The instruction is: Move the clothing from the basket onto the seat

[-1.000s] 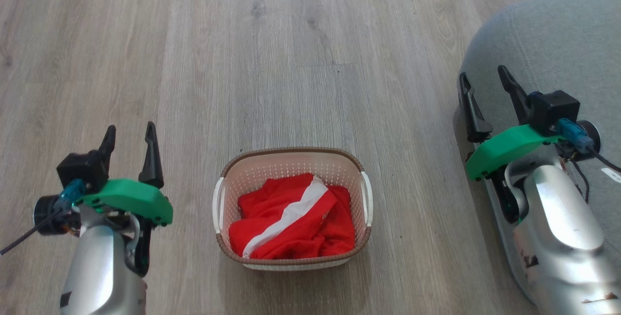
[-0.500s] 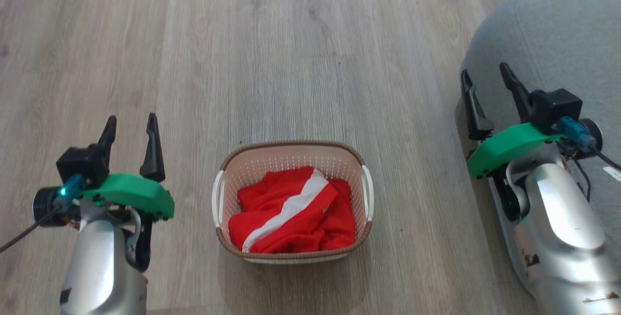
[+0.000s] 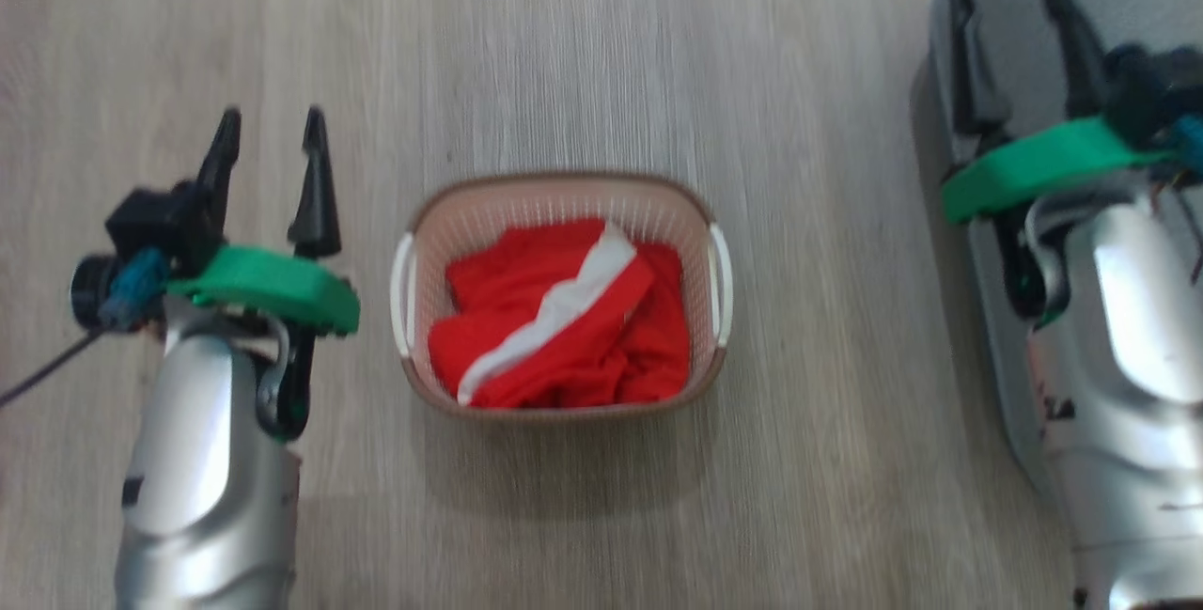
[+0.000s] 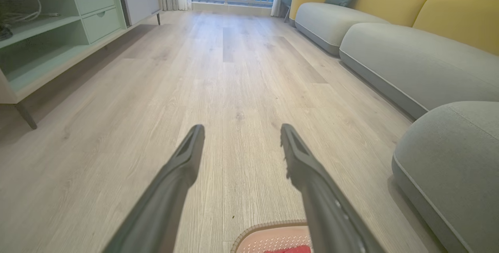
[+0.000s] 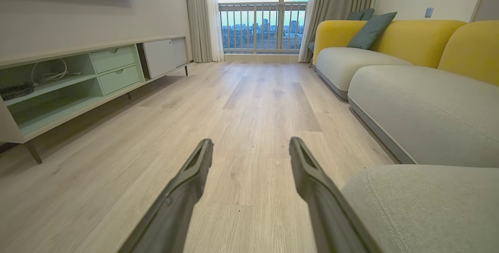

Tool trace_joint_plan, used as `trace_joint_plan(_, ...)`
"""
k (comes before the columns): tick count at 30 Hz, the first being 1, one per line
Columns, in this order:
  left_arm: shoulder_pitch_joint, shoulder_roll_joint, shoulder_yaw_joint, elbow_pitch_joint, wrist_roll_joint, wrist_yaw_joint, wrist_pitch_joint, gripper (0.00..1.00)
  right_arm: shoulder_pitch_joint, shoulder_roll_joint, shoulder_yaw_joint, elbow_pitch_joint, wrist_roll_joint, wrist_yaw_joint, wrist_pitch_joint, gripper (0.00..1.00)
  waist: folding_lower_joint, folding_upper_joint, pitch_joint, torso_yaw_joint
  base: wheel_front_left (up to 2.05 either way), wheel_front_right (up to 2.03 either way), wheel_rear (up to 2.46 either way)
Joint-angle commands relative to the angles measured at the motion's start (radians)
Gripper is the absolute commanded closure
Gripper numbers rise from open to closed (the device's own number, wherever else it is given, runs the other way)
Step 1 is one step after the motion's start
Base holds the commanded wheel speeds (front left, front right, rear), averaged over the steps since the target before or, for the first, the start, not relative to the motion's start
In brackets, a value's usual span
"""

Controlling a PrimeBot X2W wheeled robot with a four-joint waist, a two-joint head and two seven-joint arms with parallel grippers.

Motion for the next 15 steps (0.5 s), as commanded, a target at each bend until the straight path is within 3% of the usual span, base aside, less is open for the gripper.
trace_joint_plan(1,-0.039,0.016,0.02,-0.039,-0.006,0.006,-0.01,0.0,-0.037,0.014,0.012,-0.04,-0.011,0.0,-0.009,0.0,-0.0002,0.0,0.084,-0.001,0.0,0.0,0.0)
trace_joint_plan(15,-0.193,0.016,-0.102,-0.015,-0.055,0.021,-0.01,0.0,-0.204,0.006,-0.009,-0.172,-0.035,0.0,-0.009,0.0,-0.0002,0.0,0.416,-0.029,0.0,0.0,0.0)
